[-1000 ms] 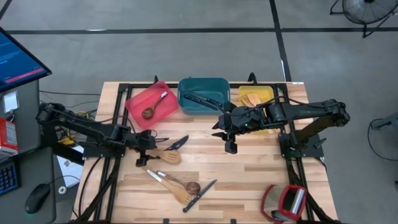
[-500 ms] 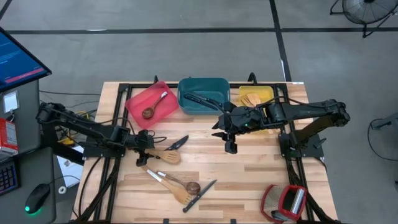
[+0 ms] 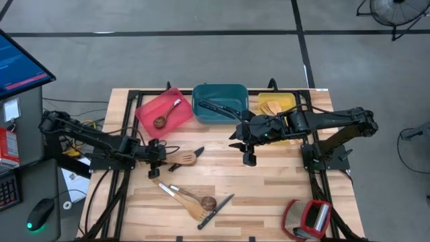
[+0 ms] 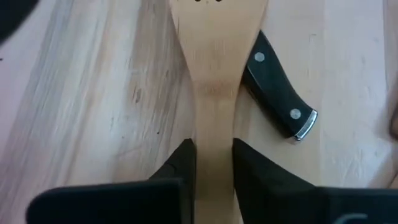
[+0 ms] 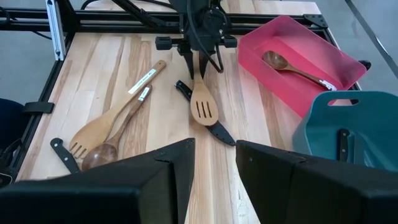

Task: Pick & Place Kitchen Items
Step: Put the wooden slotted serving spoon into the red bin

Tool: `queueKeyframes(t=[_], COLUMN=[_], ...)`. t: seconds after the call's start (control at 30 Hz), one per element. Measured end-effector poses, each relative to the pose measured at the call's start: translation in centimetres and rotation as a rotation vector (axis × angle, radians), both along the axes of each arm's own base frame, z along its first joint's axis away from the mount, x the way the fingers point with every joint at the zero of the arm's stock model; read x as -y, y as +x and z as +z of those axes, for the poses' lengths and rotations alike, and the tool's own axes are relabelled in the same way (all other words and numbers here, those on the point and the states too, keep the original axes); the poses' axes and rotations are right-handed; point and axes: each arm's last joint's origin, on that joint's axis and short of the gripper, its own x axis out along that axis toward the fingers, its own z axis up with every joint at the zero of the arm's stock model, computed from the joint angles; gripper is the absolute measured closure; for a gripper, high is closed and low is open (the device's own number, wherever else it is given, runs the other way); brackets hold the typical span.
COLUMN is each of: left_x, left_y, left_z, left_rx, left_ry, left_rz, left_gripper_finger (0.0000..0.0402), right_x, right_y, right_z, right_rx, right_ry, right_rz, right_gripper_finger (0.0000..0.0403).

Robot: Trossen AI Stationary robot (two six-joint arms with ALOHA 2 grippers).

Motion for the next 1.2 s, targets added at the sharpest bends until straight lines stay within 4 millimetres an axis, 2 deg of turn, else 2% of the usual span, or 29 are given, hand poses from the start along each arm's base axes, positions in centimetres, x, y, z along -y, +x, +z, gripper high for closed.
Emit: queueKeyframes(t=[0.63,0.8,0.9,1.0,1.2], left_x=[0.2,0.3,0.3,0.4,0.5], left_y=[1.2,1.7,2.1,2.5,3.0], left_z=[0.9,1.4,2.1,3.1,4.8], left_rx=[0.162,0.231,0.256,0.297,0.364], left_ry=[-0.059,-0.074,-0.078,-0.082,-0.08], left_rz=[0.061,0.062,0.063,0.058,0.069], left_gripper_finger=[0.0353,0.0352,0.0352,0.0352,0.0352], right_x=[-1.5,-1.5,-1.3,-0.9,-0.1], right_y=[-0.6,-1.2,-2.2,-3.9,-9.6], right_z=[-0.2,0.5,1.6,3.2,7.0], right_rx=[-0.032,0.0,0.046,0.104,0.271], right_ry=[0.008,0.011,-0.001,-0.013,-0.064], right_rz=[0.04,0.048,0.064,0.082,0.149], right_gripper_finger=[0.0277,0.0277,0.0277,0.0277,0.0277])
